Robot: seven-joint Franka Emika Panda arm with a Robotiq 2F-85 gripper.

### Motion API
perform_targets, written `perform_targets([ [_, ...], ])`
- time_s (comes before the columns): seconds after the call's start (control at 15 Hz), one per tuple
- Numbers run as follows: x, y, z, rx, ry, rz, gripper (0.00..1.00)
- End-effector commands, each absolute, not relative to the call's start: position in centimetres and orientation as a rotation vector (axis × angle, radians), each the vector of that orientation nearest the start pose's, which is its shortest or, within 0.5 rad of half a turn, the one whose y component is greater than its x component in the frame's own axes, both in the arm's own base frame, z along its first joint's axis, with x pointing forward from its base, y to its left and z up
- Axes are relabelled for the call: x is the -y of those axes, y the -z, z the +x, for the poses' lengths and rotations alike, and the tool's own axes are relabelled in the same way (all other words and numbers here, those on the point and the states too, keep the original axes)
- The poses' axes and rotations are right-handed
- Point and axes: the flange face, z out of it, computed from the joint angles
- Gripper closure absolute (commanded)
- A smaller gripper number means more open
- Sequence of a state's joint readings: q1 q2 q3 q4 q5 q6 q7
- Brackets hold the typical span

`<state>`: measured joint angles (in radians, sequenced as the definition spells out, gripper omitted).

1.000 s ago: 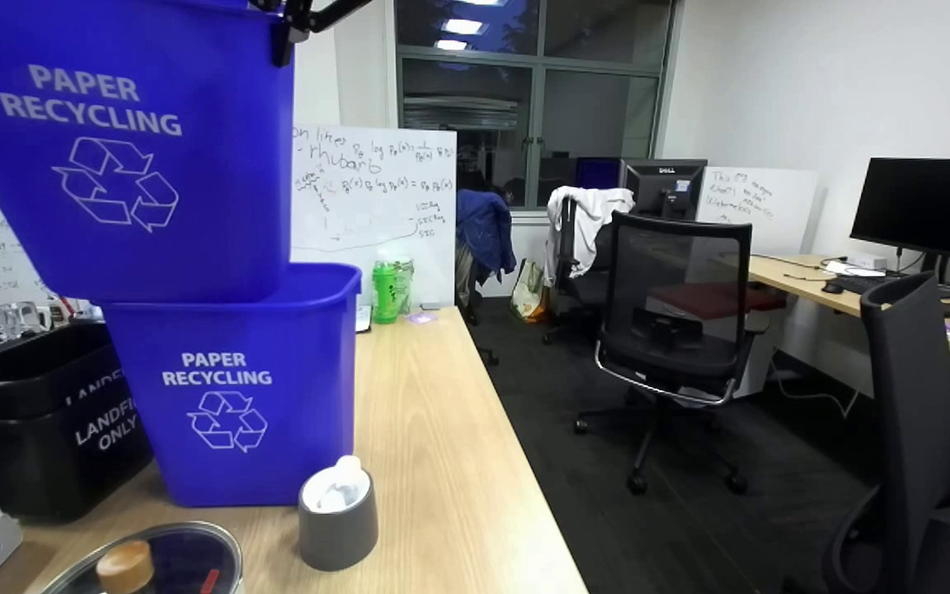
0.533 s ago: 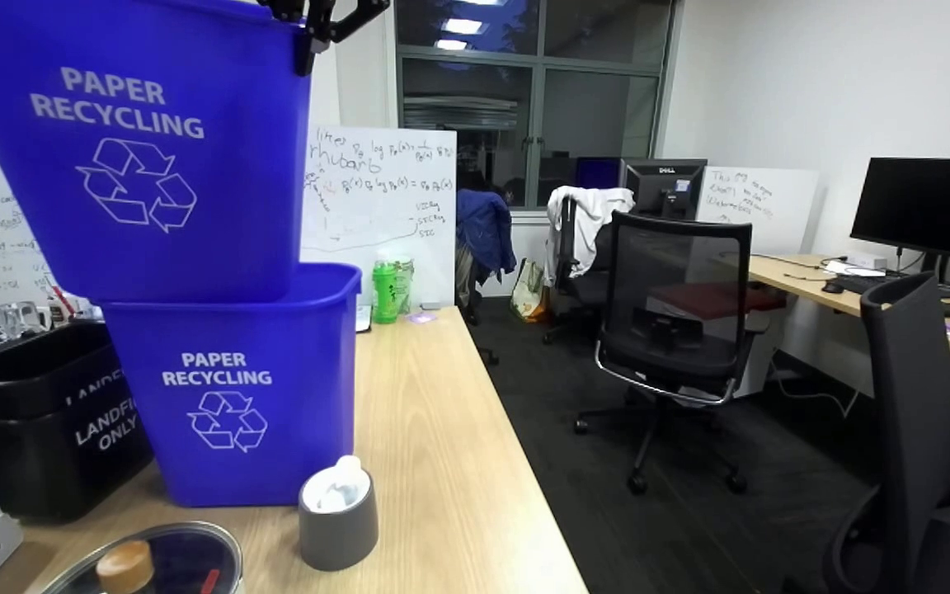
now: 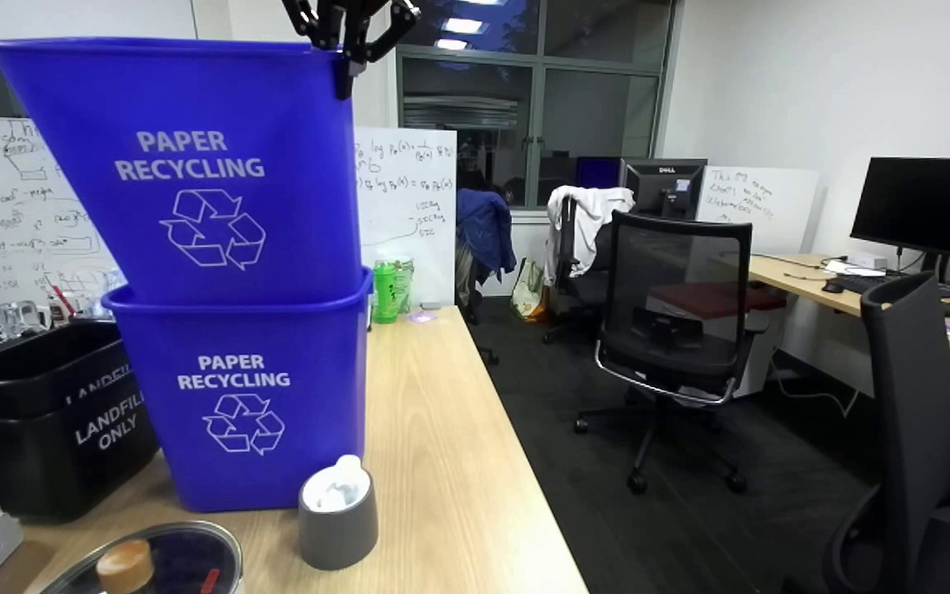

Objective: Place the right blue bin in the left one

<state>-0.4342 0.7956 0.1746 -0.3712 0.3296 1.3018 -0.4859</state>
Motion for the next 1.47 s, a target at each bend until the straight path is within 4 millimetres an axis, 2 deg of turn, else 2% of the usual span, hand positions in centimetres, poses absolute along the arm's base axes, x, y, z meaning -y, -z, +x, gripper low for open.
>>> perform_targets([
  [0.0, 20.65, -64.43, 66.7, 0.377, 0.407, -2.781, 0.92],
  [0.07, 20.44, -64.31, 66.6, 0.364, 0.381, -2.782, 0.63],
  [0.13, 20.2, -64.18, 66.54, 0.348, 0.357, -2.783, 0.63],
  [0.2, 19.91, -64.16, 66.42, 0.327, 0.334, -2.776, 0.58],
  [0.27, 20.03, -63.99, 66.87, 0.354, 0.376, -2.76, 0.76],
  [0.4, 19.87, -64.05, 66.74, 0.34, 0.359, -2.76, 0.61],
  [0.47, 19.87, -64.04, 66.72, 0.339, 0.357, -2.76, 0.58],
  [1.4, 19.86, -64.02, 66.69, 0.335, 0.351, -2.759, 0.58],
])
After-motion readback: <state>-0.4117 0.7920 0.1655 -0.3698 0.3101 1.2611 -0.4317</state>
